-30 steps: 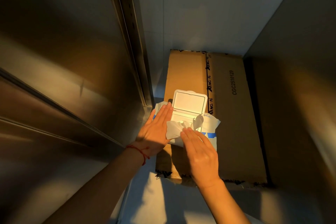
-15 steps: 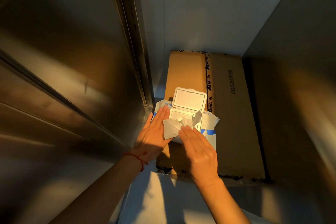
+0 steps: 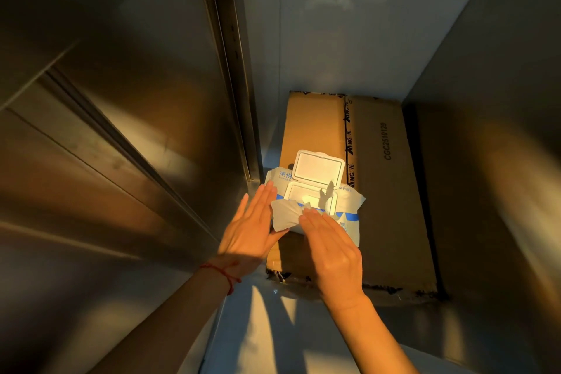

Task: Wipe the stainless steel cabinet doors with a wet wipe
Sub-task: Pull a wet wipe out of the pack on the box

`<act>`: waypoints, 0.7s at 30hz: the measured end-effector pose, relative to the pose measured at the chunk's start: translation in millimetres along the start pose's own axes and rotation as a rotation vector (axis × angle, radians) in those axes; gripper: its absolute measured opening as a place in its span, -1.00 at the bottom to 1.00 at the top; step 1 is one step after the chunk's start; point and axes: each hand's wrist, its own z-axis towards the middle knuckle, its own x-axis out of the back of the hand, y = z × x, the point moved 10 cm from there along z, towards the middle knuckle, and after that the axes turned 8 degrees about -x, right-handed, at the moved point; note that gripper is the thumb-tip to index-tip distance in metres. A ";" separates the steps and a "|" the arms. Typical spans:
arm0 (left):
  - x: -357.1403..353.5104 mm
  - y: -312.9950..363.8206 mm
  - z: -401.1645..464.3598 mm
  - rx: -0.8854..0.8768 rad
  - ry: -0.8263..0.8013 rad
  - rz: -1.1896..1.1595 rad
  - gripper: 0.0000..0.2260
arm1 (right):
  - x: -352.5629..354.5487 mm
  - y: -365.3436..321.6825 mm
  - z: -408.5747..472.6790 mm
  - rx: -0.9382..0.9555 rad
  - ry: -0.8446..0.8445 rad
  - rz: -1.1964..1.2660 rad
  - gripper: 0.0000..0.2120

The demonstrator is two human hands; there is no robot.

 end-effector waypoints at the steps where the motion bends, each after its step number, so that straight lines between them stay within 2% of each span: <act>1: 3.9 0.6 -1.6 0.006 -0.007 0.022 -0.28 | 2.2 -1.7 0.9 0.009 0.006 0.002 -0.68; 4: 15.6 4.4 -5.6 0.022 -0.027 0.083 -0.31 | 7.5 -3.4 2.6 0.026 0.025 -0.007 -0.82; 6: 24.1 11.1 -5.9 0.024 -0.049 0.089 -0.35 | 10.8 -4.9 3.5 0.030 0.030 -0.029 -0.72; 9: 31.1 13.9 -12.8 0.054 -0.072 0.043 -0.29 | 20.9 -6.0 10.0 0.024 0.053 -0.029 -0.83; 13: 41.9 16.2 -19.4 0.064 -0.078 0.014 -0.09 | 27.7 -7.4 17.6 0.020 0.039 -0.011 -0.80; 15: 53.5 19.9 -21.5 0.059 -0.052 -0.013 -0.09 | 31.4 -6.1 21.3 0.015 0.038 -0.004 -0.80; 19: 75.7 29.7 -23.1 0.048 -0.044 -0.022 -0.13 | 38.0 -3.8 30.5 -0.016 0.003 0.015 -0.69; 21: 88.1 34.9 -22.2 0.041 -0.022 -0.039 -0.16 | 43.0 -5.1 37.8 -0.017 -0.007 0.014 -0.78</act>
